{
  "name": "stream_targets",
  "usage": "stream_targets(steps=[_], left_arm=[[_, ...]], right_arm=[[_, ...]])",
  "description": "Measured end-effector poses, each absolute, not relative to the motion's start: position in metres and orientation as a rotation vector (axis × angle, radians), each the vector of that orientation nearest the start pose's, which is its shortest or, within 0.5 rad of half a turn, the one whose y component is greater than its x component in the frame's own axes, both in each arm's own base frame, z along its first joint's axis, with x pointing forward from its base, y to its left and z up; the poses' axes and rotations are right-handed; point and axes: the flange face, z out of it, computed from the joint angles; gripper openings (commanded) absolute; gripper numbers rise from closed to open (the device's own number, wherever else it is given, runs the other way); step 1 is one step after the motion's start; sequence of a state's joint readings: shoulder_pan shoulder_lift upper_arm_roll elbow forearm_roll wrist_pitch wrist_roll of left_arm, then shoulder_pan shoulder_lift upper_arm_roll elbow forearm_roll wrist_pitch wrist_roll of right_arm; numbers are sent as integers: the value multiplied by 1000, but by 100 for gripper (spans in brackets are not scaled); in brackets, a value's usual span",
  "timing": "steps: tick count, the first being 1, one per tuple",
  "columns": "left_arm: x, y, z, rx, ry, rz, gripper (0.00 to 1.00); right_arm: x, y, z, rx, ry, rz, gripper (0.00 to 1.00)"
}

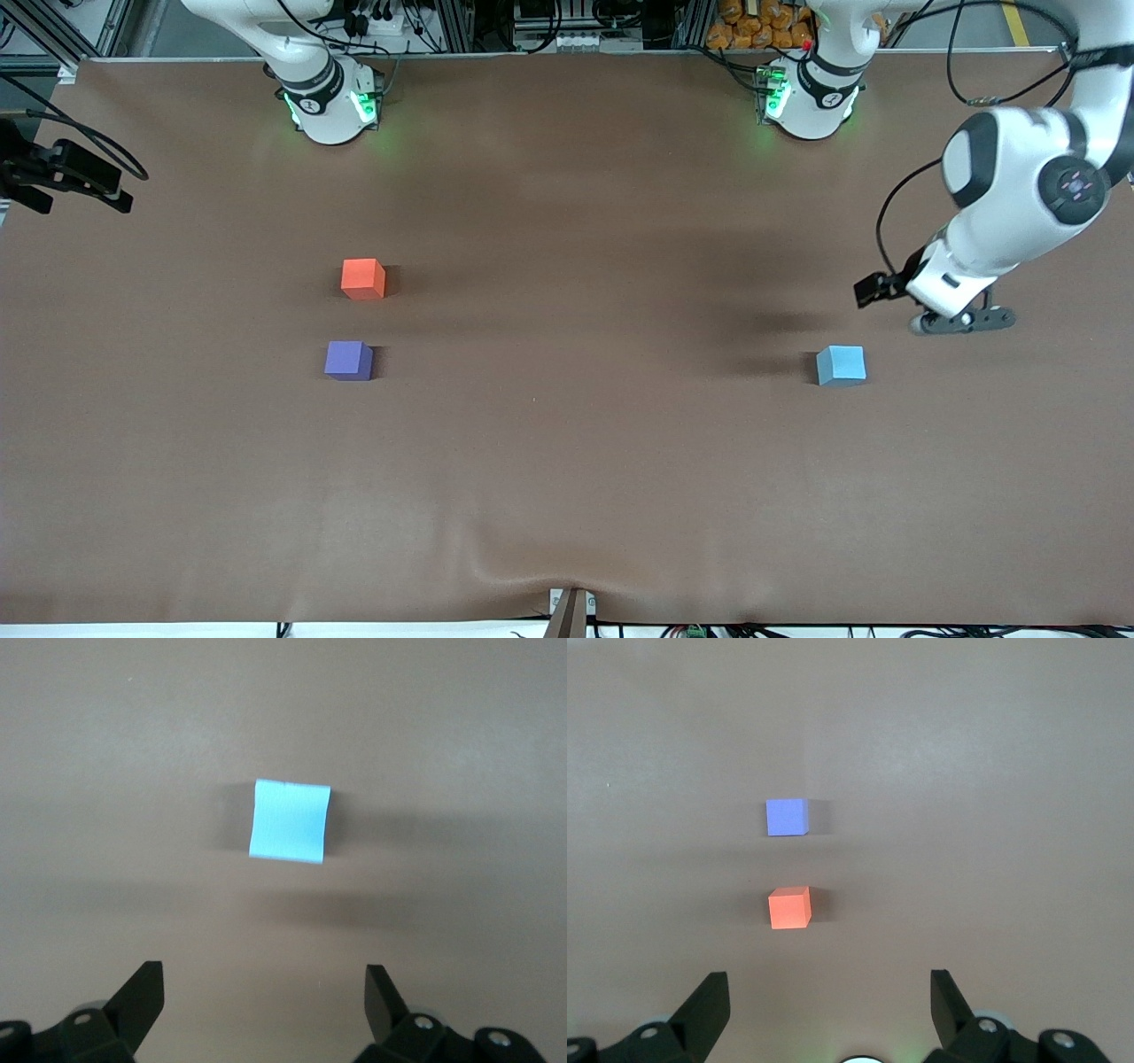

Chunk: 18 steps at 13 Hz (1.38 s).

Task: Place blue block between orange and purple blocks
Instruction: 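Reach the left gripper down over the light-blue cube and grasp it, then carry the light-blue cube with the left gripper toward the table middle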

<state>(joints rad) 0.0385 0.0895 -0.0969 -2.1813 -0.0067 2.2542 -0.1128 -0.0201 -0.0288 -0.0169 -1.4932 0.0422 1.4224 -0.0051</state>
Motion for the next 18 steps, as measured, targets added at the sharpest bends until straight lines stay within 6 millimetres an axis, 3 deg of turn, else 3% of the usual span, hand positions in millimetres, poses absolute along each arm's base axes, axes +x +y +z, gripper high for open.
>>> stream_targets(steps=[3, 7, 18], left_arm=[[547, -34, 300, -3164, -58, -36, 100], [553, -34, 252, -3174, -16, -58, 100], [576, -35, 208, -3187, -24, -73, 100]], right_arm=[[530, -17, 664, -3075, 51, 63, 100], [530, -17, 664, -3073, 50, 63, 100], [529, -17, 663, -3072, 50, 67, 100]])
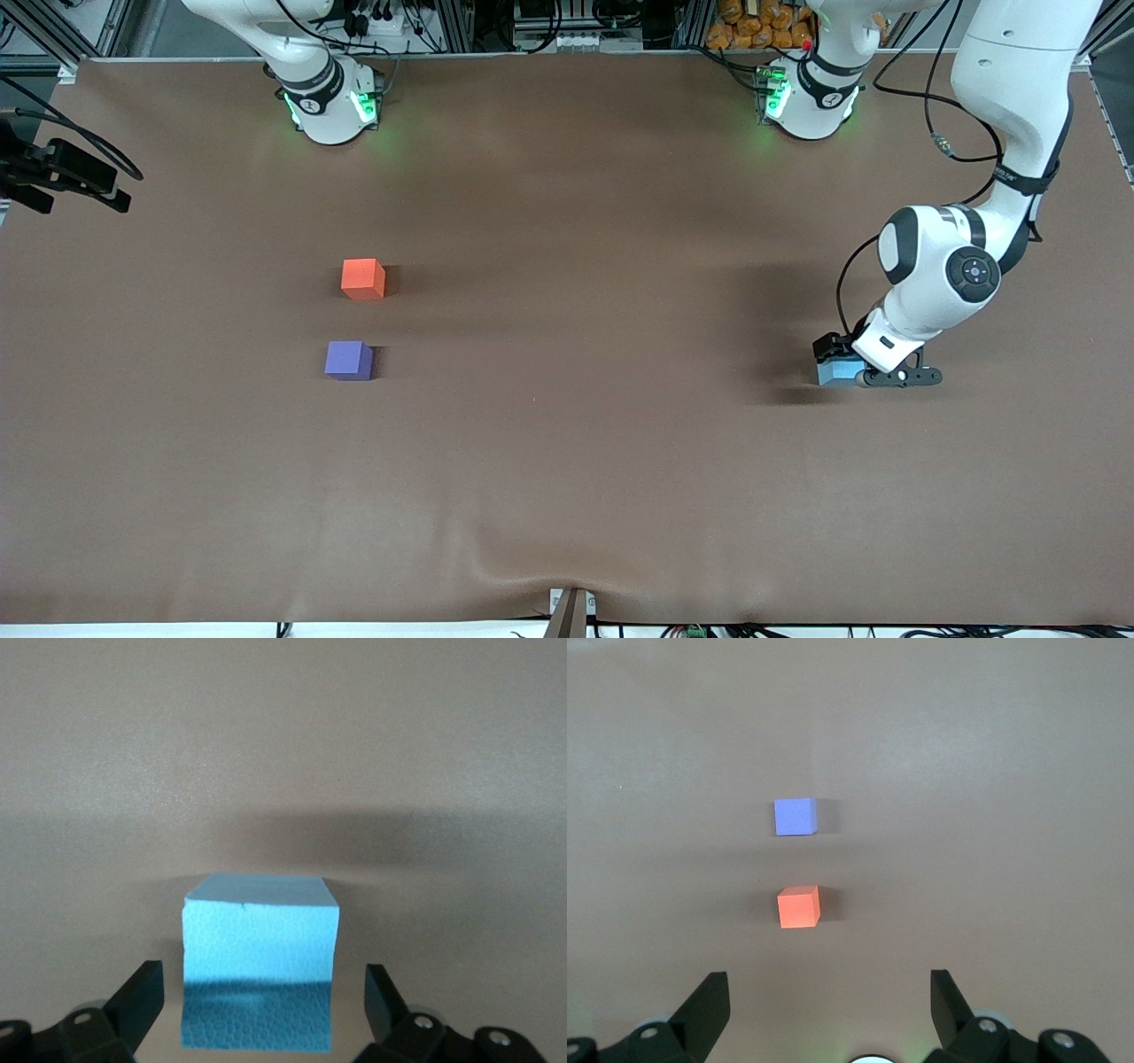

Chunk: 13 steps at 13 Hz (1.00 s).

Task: Place blue block between orange and purple blocks
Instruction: 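Carry the light-blue cube with the left gripper toward the table middle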

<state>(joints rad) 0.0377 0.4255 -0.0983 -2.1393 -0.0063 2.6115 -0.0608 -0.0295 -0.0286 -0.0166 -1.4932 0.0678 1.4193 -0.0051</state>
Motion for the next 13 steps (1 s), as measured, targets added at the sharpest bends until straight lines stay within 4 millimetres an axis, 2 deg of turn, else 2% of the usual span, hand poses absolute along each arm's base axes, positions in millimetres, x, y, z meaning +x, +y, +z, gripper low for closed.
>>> stream_targets(steps=[3, 5, 6, 7, 8, 13], left_arm=[[580, -35, 202, -3189, -26, -68, 98], [581, -35, 201, -3190, -26, -67, 74], [582, -35, 200, -3190, -26, -68, 44], [582, -35, 200, -3190, -24, -67, 8], [582, -35, 199, -3190, -11, -65, 0], [587, -42, 205, -3185, 150, -89, 0]], right_arm=[[529, -17, 663, -3072, 50, 68, 100], [529, -17, 663, -3072, 51, 68, 100], [529, -17, 663, -3072, 51, 68, 100], [529, -17, 663, -3071, 51, 68, 100], [529, -17, 663, -3071, 51, 68, 100], [529, -17, 663, -3071, 52, 70, 100]])
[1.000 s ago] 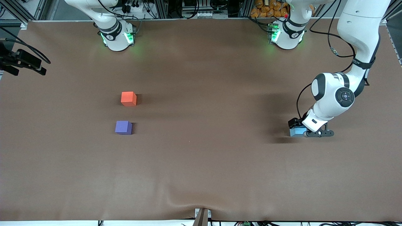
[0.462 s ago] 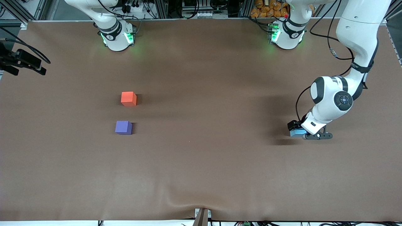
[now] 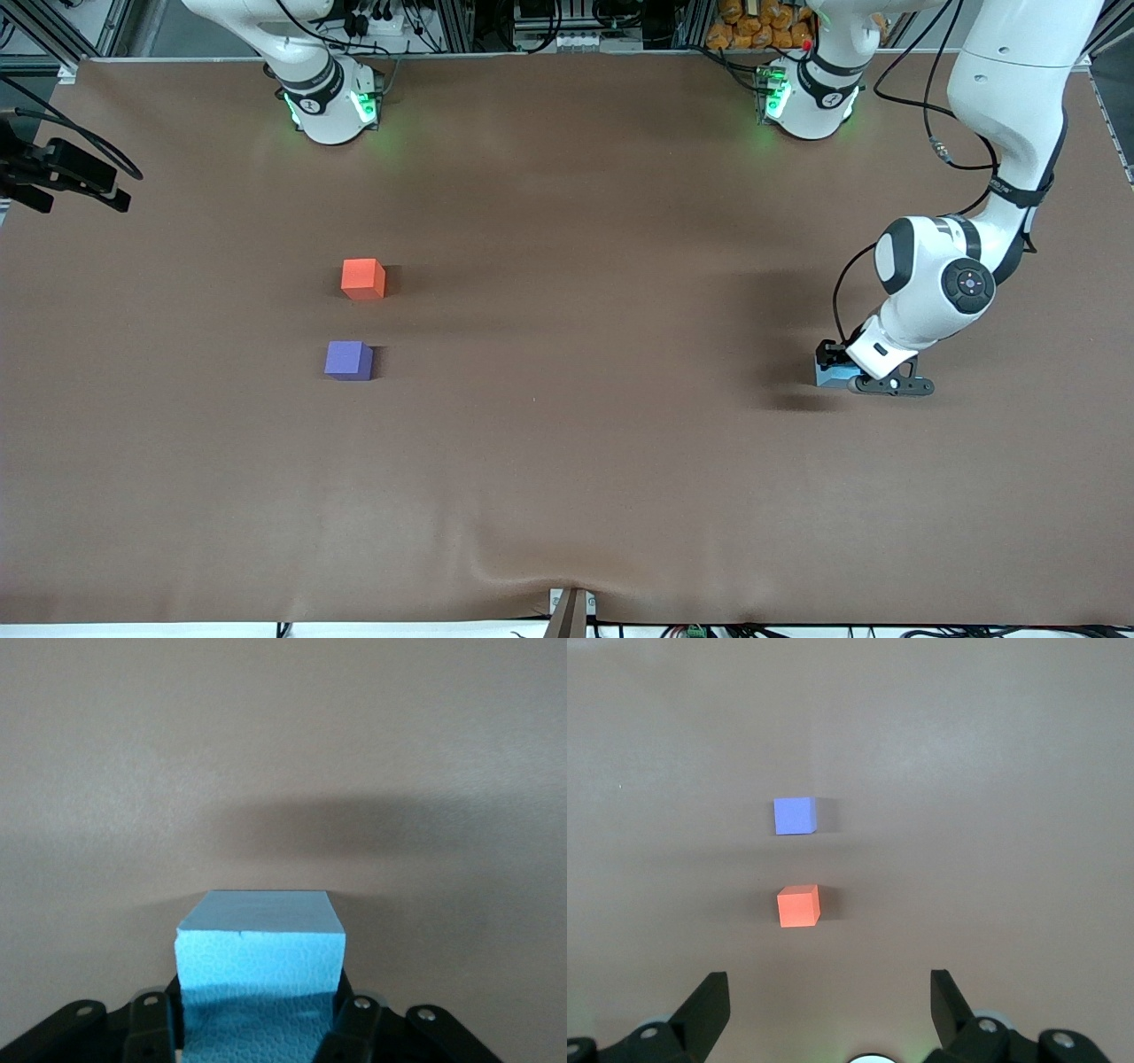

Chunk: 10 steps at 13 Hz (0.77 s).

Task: Place blue block between orange and purple blocks
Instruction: 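Carry the light-blue cube with the left gripper toward the table middle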

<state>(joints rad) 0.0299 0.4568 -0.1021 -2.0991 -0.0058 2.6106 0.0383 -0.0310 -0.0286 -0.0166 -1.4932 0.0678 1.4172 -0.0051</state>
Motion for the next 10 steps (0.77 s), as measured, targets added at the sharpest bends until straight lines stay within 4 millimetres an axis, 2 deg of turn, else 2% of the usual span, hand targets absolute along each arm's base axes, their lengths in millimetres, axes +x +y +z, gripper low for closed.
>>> stream_targets(steps=[2, 5, 7, 10], left_arm=[[593, -70, 221, -3184, 236, -91, 0], [601, -130, 265, -3187, 369, -27, 0], [603, -175, 295, -3206, 401, -41, 0], [592, -254, 314, -3231, 306, 13, 0]], right_arm=[[529, -18, 663, -3071, 53, 70, 100], [529, -18, 663, -3071, 54, 70, 100], [529, -18, 663, -3071, 54, 70, 100], [529, -18, 663, -3071, 53, 70, 100]])
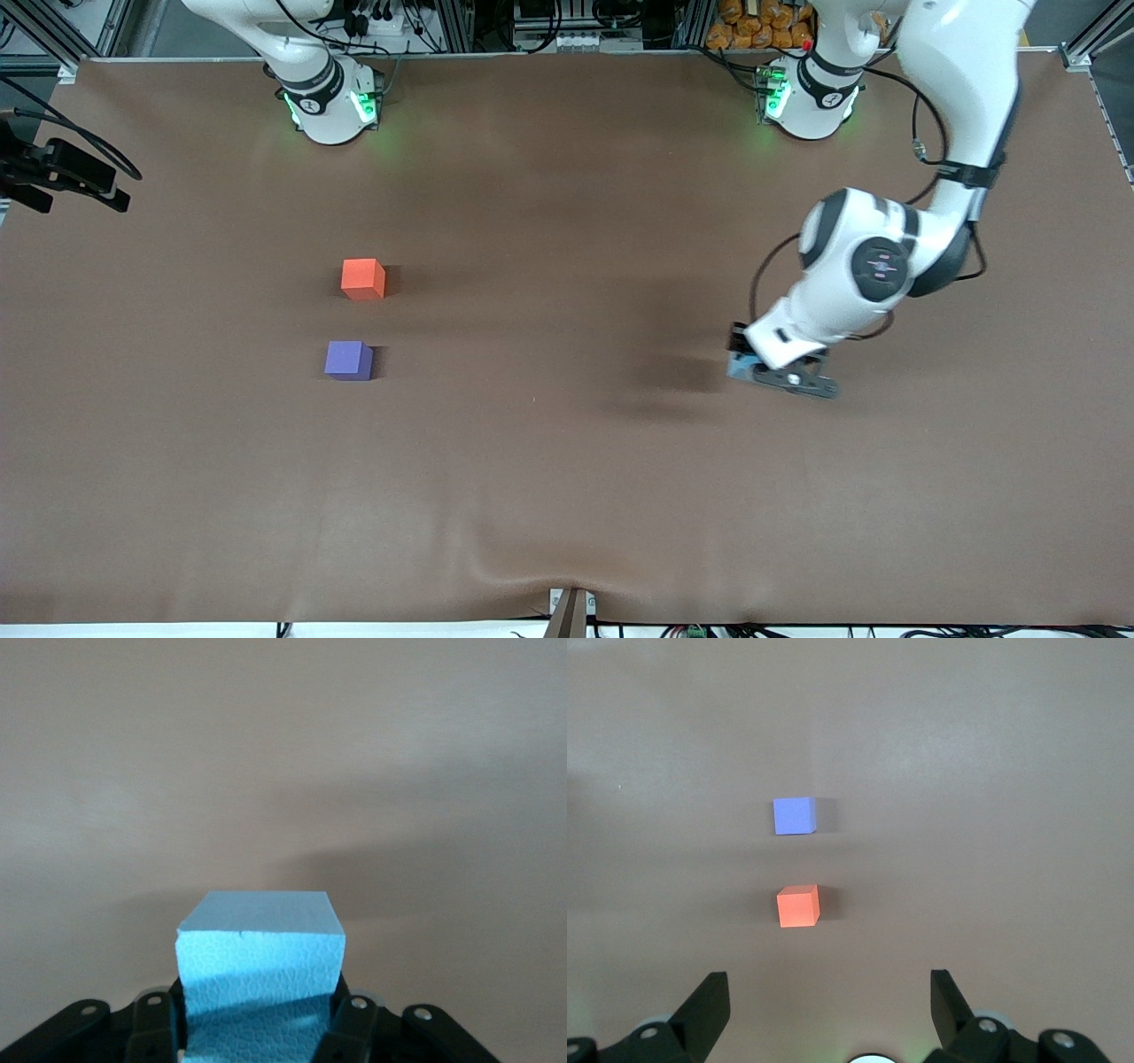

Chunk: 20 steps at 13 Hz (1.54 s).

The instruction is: Place blue block between orange and purple blocks

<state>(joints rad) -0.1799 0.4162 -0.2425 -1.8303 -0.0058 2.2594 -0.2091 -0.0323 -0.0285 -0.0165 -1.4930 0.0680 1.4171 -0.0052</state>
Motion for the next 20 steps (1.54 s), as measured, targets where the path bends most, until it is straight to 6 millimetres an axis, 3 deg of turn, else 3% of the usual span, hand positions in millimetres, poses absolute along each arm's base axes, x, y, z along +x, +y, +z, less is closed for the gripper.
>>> stream_targets(steps=[3, 6, 10, 13, 14, 15, 16, 20], left_arm=[[568, -352, 313, -3246, 172, 75, 0], [540, -434, 298, -3261, 56, 107, 0], [492, -551, 256, -3277, -32, 139, 0], [461, -609, 225, -3271, -98, 113, 0], [449, -622, 218, -3272, -115, 110, 8], [441, -631, 212, -3285, -123, 95, 79], [436, -639, 208, -3311, -130, 71, 100], [423, -654, 209, -3342, -148, 44, 100]], right_arm=[[529, -18, 663, -3071, 52, 70, 100], [530, -17, 662, -3071, 51, 76, 100], [533, -18, 656, -3070, 53, 97, 100], [533, -18, 648, -3066, 53, 159, 100], [533, -18, 646, -3065, 53, 172, 100], [533, -18, 645, -3065, 53, 177, 100], [533, -18, 645, -3065, 53, 180, 100], [538, -19, 634, -3062, 55, 223, 100]])
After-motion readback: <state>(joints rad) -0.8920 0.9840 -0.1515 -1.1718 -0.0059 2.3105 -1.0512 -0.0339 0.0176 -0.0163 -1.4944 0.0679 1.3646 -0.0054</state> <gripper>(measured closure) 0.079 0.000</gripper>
